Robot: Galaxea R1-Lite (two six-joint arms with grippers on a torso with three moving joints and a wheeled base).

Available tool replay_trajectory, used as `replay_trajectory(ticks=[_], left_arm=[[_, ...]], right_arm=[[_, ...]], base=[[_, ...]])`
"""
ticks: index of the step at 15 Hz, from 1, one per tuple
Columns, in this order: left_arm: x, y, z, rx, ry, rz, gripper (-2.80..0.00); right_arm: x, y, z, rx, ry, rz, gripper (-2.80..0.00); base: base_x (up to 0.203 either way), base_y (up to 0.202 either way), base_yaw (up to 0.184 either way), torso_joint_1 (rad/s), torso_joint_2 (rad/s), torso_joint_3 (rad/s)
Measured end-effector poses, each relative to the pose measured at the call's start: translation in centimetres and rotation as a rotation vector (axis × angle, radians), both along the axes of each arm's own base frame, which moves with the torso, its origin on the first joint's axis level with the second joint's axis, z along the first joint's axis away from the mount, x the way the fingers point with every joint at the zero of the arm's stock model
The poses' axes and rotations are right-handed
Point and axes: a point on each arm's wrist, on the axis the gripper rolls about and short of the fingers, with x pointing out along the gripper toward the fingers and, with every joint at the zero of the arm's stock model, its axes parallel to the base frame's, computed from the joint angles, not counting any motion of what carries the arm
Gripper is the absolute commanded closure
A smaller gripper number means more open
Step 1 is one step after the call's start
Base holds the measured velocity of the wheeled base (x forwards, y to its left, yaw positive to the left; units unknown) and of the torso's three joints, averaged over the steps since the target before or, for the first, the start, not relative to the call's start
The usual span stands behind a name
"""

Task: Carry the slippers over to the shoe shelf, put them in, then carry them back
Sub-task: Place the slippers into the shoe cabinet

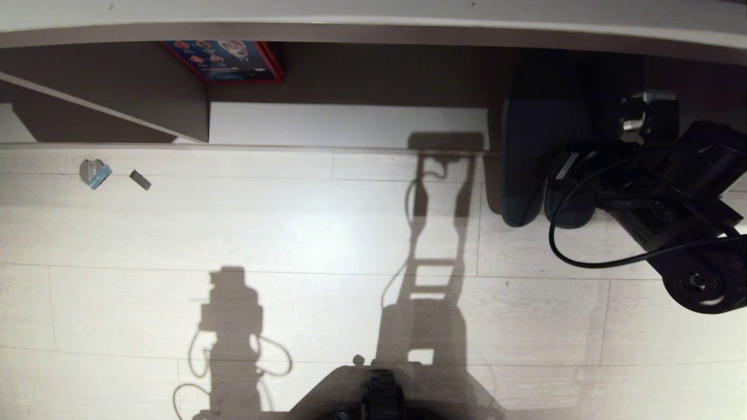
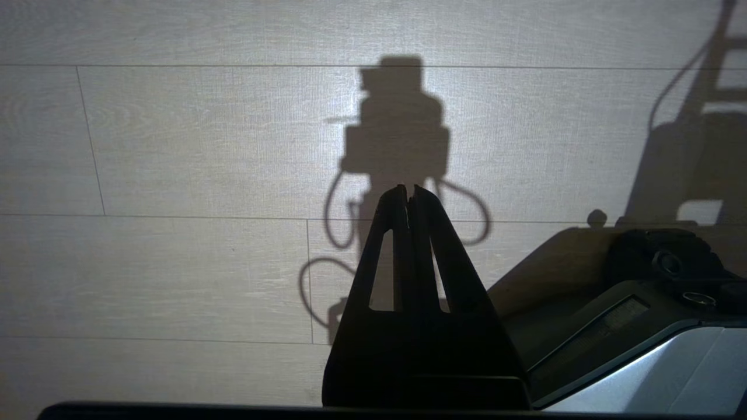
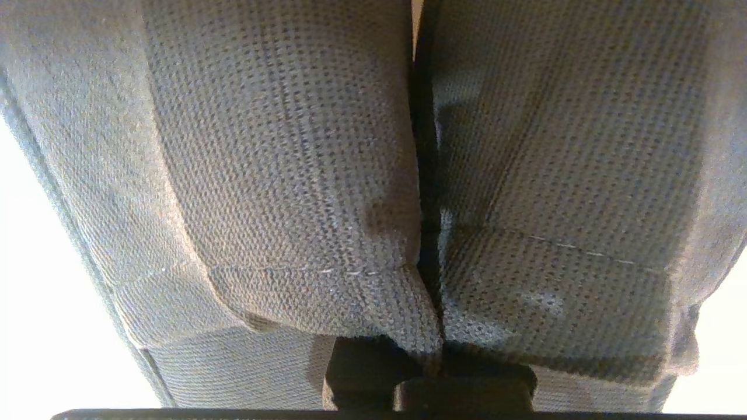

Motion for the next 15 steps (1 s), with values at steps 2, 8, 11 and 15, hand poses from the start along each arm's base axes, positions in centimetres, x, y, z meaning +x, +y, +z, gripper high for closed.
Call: replay_trajectory(ticks=[2, 8, 11, 15], left_arm=[[0.0, 0.0, 0.0, 0.0, 0.0, 0.0, 0.0], [0.0, 0.0, 0.0, 0.0, 0.0, 0.0, 0.0], [0.0, 0.0, 0.0, 0.0, 0.0, 0.0, 0.0], [0.0, 0.0, 0.0, 0.0, 0.0, 0.0, 0.0]], right_arm=[[1.6, 0.3, 1.1, -0.007, -0.039, 0.03, 0.0], [4.1, 0.6, 4.4, -0.017, -0.091, 0.059, 0.0], [5.0, 0.2, 5.6, -0.021, -0.129, 0.061, 0.0], [6.0, -0.3, 6.6, -0.029, -0.169, 0.066, 0.0]], base=[[0.0, 0.0, 0.0, 0.0, 0.0, 0.0], [0.0, 0.0, 0.0, 0.0, 0.0, 0.0], [0.0, 0.0, 0.0, 0.0, 0.0, 0.0], [0.0, 0.0, 0.0, 0.0, 0.0, 0.0]])
